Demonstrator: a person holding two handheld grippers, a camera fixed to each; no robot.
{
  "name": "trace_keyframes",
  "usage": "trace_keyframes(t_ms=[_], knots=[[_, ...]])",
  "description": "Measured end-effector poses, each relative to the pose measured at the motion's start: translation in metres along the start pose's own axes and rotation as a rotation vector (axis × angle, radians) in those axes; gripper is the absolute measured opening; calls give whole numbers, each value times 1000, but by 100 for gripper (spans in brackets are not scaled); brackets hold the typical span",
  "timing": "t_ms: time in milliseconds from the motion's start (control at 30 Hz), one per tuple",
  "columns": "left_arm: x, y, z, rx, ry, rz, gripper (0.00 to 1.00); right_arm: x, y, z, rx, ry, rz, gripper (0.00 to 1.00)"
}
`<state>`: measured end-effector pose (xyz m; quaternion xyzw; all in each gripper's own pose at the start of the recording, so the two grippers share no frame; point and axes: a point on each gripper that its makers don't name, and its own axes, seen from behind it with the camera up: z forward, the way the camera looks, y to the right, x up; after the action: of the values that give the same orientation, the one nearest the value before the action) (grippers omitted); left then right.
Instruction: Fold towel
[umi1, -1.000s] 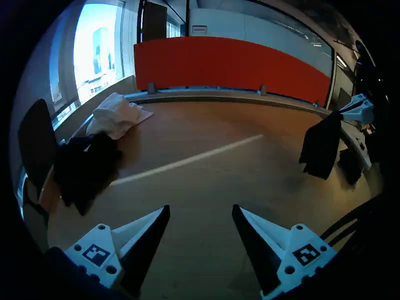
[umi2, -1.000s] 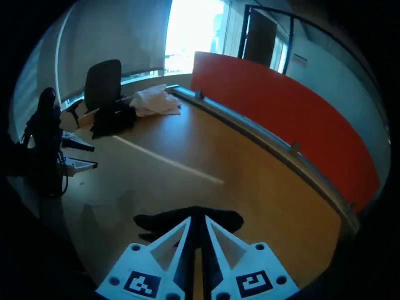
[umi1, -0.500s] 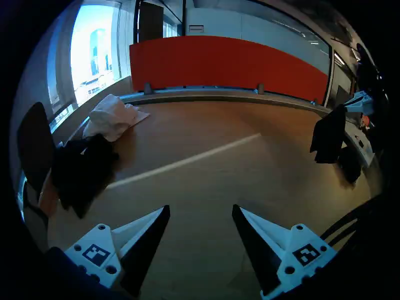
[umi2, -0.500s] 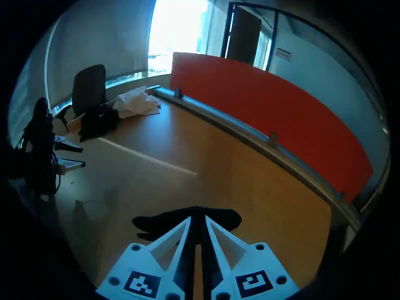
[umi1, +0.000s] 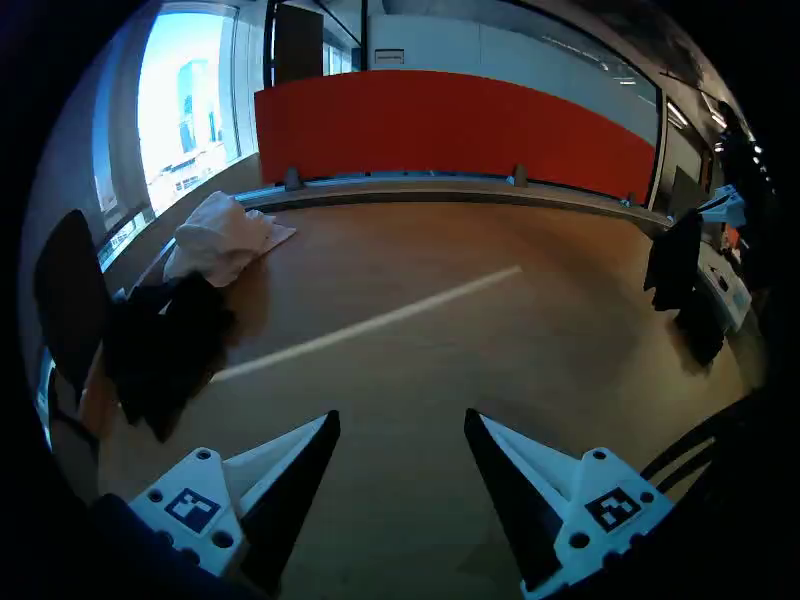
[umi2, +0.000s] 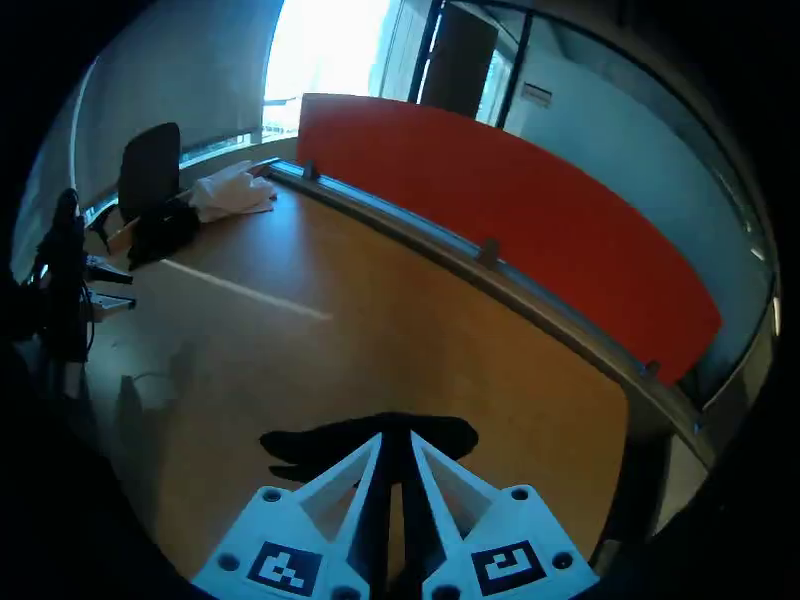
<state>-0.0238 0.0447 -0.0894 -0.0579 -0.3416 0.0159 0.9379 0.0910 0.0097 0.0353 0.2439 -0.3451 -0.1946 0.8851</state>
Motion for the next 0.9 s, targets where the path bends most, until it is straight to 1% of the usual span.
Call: trace_keyframes(t_ms=[300,567,700,900], knots=[[3,6,4,3,-3,2,92,-24,55,-14,-63,-41,5,5],[8,9,5,5,-5,12,92,-47,98,-27,-114,-77,33,5],[9,10,5,4,-6,17,92,-59,114,-33,-133,-99,50,5],[8,14,6,1,-10,24,92,-76,123,-37,-145,-125,74,5]])
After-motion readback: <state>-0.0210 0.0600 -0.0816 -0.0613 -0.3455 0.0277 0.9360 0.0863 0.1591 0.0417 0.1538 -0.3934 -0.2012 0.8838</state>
